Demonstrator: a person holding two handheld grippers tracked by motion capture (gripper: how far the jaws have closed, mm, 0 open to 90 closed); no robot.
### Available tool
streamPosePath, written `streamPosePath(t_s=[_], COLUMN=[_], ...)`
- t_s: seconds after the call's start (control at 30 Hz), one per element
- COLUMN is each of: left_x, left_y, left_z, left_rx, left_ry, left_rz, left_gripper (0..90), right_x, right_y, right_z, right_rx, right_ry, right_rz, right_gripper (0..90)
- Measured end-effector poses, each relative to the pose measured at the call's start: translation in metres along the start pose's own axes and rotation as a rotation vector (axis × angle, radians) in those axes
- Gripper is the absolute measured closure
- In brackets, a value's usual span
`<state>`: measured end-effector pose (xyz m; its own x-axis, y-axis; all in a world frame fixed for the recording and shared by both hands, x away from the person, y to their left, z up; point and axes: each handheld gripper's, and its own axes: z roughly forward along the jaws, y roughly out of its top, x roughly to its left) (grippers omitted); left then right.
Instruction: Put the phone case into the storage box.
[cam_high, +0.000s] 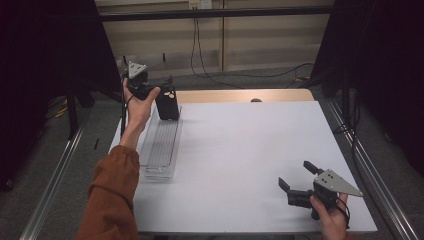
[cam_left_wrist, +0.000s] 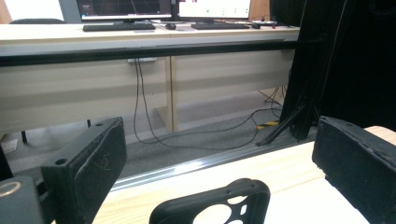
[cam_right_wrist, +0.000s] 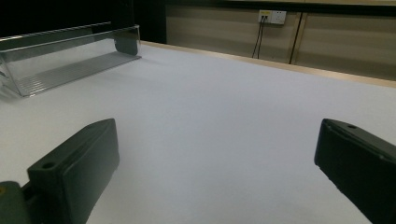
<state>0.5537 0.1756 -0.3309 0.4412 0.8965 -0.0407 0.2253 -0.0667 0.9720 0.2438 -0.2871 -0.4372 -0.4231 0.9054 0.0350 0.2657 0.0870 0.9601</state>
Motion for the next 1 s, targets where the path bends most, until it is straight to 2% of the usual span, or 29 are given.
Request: streamPosePath(t_s=[0.07, 0.17, 0.27, 0.4, 0.47, 0.67, 0.73, 0.8, 1.0], left_x=[0.0, 0.0, -0.001, -0.004, -0.007, -0.014, -0.016, -0.018, -0.028], left_y=[0.002, 0.005, 0.007, 0.009, 0.008, 0.005, 0.004, 0.003, -0.004], left_z=[-0.003, -0.008, -0.013, -0.021, -0.026, -0.037, -0.04, -0.042, -0.048], left_rx=[0.004, -0.017, -0.035, -0.057, -0.083, -0.085, -0.092, -0.099, -0.091], left_ry=[0.001, -0.017, -0.049, -0.063, -0.076, -0.116, -0.141, -0.17, -0.199], left_rz=[0.023, 0.014, 0.023, 0.029, 0.031, 0.054, 0.05, 0.065, 0.046], left_gripper=[3.4, 3.3, 1.6, 1.6, 1.6, 1.4, 1.4, 1.1, 0.9], right_x=[0.0, 0.0, 0.0, 0.0, -0.001, -0.002, -0.003, -0.004, -0.006], right_y=[0.0, 0.0, 0.0, 0.001, 0.0, 0.0, 0.0, 0.0, 0.0], right_z=[0.0, 0.0, 0.0, 0.0, 0.0, 0.001, 0.001, 0.002, 0.002], right_rx=[-0.001, -0.002, -0.004, -0.006, -0.007, -0.008, -0.009, -0.012, -0.015], right_ry=[0.0, -0.001, -0.002, 0.0, 0.0, 0.005, 0.002, 0.004, 0.006], right_rz=[-0.004, -0.005, -0.007, -0.011, -0.011, -0.018, -0.013, -0.011, -0.005], right_gripper=[0.0, 0.0, 0.0, 0.0, 0.0, 0.0, 0.0, 0.0, 0.0])
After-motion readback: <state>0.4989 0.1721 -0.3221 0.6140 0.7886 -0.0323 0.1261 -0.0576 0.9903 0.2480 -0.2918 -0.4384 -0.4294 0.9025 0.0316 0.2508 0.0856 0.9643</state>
